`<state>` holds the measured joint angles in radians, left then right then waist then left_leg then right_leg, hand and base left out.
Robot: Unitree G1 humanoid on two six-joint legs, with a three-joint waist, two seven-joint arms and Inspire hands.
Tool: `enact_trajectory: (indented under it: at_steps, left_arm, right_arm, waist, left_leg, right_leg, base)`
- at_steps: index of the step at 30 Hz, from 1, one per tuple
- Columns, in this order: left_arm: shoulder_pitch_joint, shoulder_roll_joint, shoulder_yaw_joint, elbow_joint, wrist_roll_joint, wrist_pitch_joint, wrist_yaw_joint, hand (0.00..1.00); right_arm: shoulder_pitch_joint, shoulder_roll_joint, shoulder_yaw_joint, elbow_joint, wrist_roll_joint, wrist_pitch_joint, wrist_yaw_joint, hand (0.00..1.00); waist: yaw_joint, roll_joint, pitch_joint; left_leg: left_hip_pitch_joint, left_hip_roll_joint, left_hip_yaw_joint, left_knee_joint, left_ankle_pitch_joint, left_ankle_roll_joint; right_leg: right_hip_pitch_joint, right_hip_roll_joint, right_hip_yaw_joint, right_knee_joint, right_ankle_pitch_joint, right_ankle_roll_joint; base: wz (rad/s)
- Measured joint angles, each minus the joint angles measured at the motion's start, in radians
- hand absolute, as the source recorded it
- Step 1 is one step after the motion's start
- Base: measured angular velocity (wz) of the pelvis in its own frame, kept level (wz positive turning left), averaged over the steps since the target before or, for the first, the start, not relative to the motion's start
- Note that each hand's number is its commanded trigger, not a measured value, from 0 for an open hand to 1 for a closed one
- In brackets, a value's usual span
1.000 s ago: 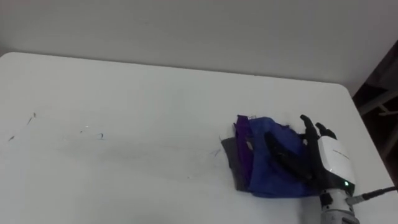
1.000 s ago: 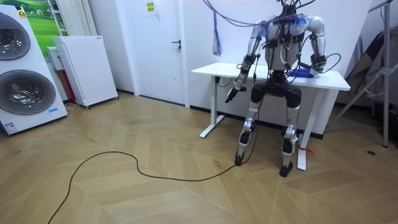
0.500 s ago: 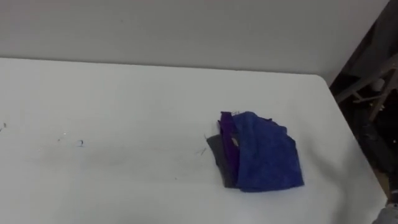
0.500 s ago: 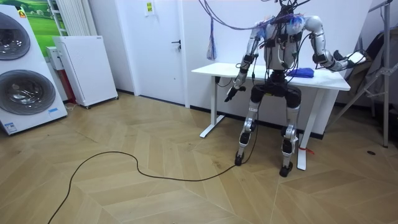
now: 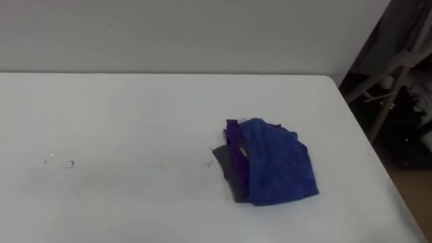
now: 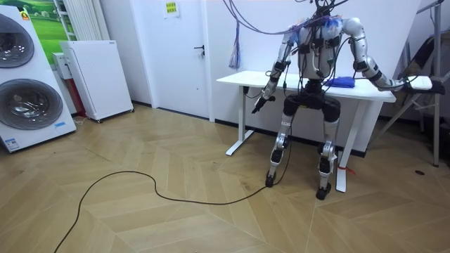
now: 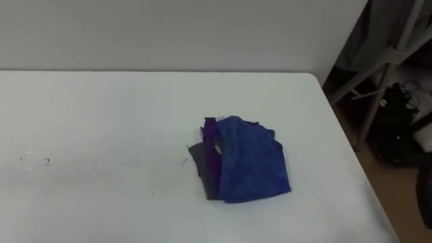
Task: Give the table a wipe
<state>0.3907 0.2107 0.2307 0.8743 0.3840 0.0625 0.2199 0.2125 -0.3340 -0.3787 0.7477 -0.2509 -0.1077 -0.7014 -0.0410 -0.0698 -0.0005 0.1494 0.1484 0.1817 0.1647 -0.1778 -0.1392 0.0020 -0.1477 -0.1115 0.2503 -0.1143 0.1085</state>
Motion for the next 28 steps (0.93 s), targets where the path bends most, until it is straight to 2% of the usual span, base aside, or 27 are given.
enact_trajectory:
  at_steps: [5,7,8,13,16,18,21,24,28]
  left_arm:
    - [-0.003,-0.001,0.003,0.006,-0.003,0.003,-0.008,0.00]
    - [-0.002,-0.003,0.004,0.005,-0.002,0.003,-0.006,0.00]
    - [-0.005,-0.006,0.003,0.006,-0.001,0.003,-0.006,0.00]
    - [-0.012,-0.015,0.004,0.051,0.002,0.000,-0.006,0.00]
    - [-0.014,-0.026,0.009,0.101,0.004,0.004,-0.006,0.00]
    - [-0.013,-0.039,0.009,0.109,0.004,0.015,-0.006,0.00]
    - [-0.016,-0.055,0.001,0.116,0.004,0.042,-0.006,0.00]
    - [-0.031,-0.064,-0.007,0.151,0.004,0.042,-0.006,0.00]
    - [-0.049,-0.064,-0.031,0.168,0.023,0.043,0.011,0.00]
  right_arm:
    - [0.033,0.008,0.002,0.061,0.080,0.002,0.066,0.00]
    - [0.049,0.019,0.002,0.111,0.108,0.002,0.088,0.00]
    - [0.054,0.026,0.003,0.166,0.138,0.007,0.113,0.00]
    - [0.057,0.069,0.005,0.412,0.261,0.059,0.225,0.00]
    - [0.065,0.082,0.029,0.549,0.260,0.114,0.315,0.00]
    - [0.083,0.100,0.084,0.578,0.252,0.155,0.386,0.00]
    - [0.080,0.120,0.149,0.597,0.199,0.188,0.458,0.00]
    - [0.062,0.122,0.204,0.585,0.109,0.199,0.475,0.00]
    - [0.047,0.129,0.282,0.531,-0.025,0.212,0.476,0.00]
  waist:
    - [-0.017,-0.003,-0.0025]
    - [-0.018,-0.006,-0.0047]
    - [-0.019,-0.006,-0.0083]
    - [-0.019,-0.003,-0.0125]
    - [-0.019,0.011,-0.0186]
    - [-0.013,0.019,-0.0185]
    - [-0.010,0.026,-0.0175]
    - [-0.003,0.041,-0.0142]
    - [0.011,0.047,-0.0139]
  left_leg:
    - [0.000,0.000,0.005,0.001,-0.007,-0.002]
    - [0.000,0.000,0.005,0.000,-0.006,0.000]
    - [0.000,0.001,0.005,0.000,-0.005,0.002]
    - [0.001,0.001,0.006,0.003,-0.014,-0.001]
    - [0.002,0.001,0.005,0.004,-0.016,0.000]
    - [0.002,-0.004,-0.008,0.013,-0.031,0.015]
    - [0.006,-0.008,-0.025,0.026,-0.045,0.019]
    - [0.020,-0.015,-0.029,0.024,-0.052,0.023]
    - [0.020,-0.027,-0.055,0.026,-0.058,0.033]
  right_leg:
    - [-0.001,-0.001,0.007,0.001,0.000,0.000]
    - [-0.001,-0.001,0.008,0.001,0.000,0.000]
    - [-0.001,-0.001,0.008,0.002,0.000,0.000]
    - [0.002,-0.001,0.008,0.003,0.000,0.000]
    - [0.003,-0.002,0.008,0.004,0.000,0.001]
    - [0.003,-0.004,0.008,0.006,0.002,0.000]
    - [0.021,-0.003,0.003,-0.005,0.008,0.002]
    - [0.032,-0.001,-0.001,-0.016,0.017,0.004]
    - [0.031,-0.003,-0.001,-0.015,0.019,0.004]
  base:
    - [-0.01]
    - [0.00]
    - [0.00]
    - [0.00]
    - [0.00]
    - [-0.08]
    - [-0.03]
    - [-0.09]
    - [-0.03]
